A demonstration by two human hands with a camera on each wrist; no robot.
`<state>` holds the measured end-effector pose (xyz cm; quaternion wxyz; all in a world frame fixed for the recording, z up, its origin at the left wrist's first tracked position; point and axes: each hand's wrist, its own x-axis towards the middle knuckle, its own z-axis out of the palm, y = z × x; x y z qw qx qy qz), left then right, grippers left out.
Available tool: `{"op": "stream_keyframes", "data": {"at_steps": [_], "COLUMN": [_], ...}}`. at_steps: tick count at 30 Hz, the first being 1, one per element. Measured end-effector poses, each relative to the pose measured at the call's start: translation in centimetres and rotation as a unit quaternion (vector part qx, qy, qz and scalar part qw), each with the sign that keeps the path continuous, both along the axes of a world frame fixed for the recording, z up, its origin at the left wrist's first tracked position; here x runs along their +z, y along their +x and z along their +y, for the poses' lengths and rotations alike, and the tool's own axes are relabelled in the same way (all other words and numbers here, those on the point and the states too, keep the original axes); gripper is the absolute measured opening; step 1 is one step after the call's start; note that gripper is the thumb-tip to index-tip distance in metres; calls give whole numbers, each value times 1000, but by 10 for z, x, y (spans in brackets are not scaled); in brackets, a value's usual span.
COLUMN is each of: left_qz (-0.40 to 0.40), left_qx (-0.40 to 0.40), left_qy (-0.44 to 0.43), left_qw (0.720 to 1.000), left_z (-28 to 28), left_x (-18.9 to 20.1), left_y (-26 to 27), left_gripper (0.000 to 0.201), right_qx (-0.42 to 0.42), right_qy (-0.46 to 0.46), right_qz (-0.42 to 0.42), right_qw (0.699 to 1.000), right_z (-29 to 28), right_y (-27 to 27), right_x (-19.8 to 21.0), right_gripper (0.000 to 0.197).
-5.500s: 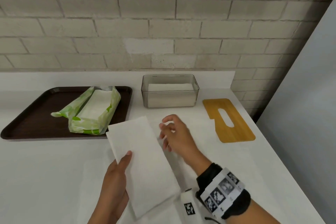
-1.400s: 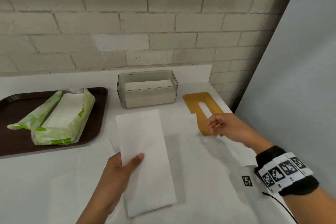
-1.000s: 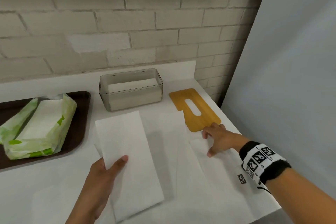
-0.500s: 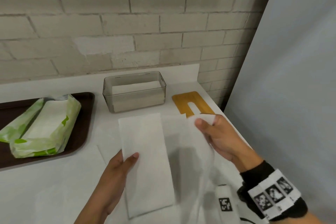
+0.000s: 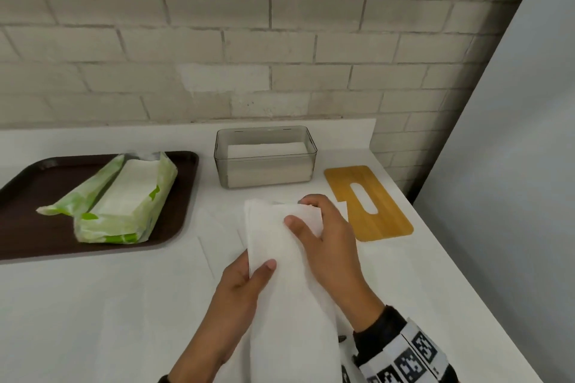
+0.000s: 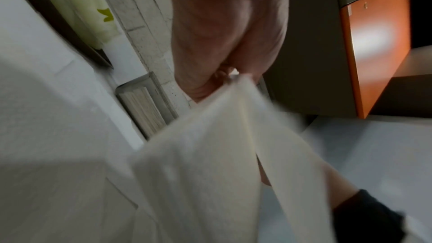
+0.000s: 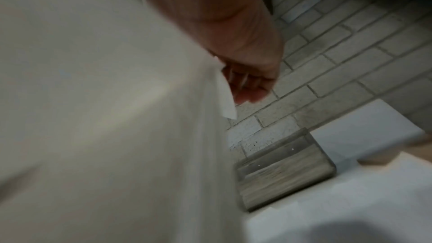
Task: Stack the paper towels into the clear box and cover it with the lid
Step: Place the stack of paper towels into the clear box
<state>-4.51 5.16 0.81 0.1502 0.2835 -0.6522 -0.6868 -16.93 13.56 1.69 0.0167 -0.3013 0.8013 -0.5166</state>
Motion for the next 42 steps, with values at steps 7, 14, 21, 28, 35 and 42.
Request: {"op": "stream_keyframes", "data": {"at_steps": [7, 14, 21, 28, 35, 42], "left_qz": [89, 148, 143, 134, 103, 34], "left_qx": [60, 79, 122, 173, 146, 156], "left_qy": [-45, -91, -42, -37, -41, -26], "left_qw": [993, 982, 981, 975, 983, 987], "left_z": [-4, -6, -7, -48, -29, -13], "left_x": [8, 15, 10, 1, -18, -35], "left_y": [2, -6, -10, 24, 29, 26], "left_gripper": [23, 26, 16, 23, 37, 36], "right_qx": [152, 148, 150, 173, 103, 55], "right_qy": [-164, -233, -2, 95, -198, -150], "right_qz": [-268, -183, -221, -185, -240, -310], "right_qw": [937, 944, 964, 963, 945, 937], "right_z": [12, 8, 13, 60, 61, 58], "right_y": [16, 23, 13, -21, -19, -6], "right_x": [-4, 3, -25, -5, 1, -37], "right_gripper": [32, 31, 48, 10, 15, 34]}}
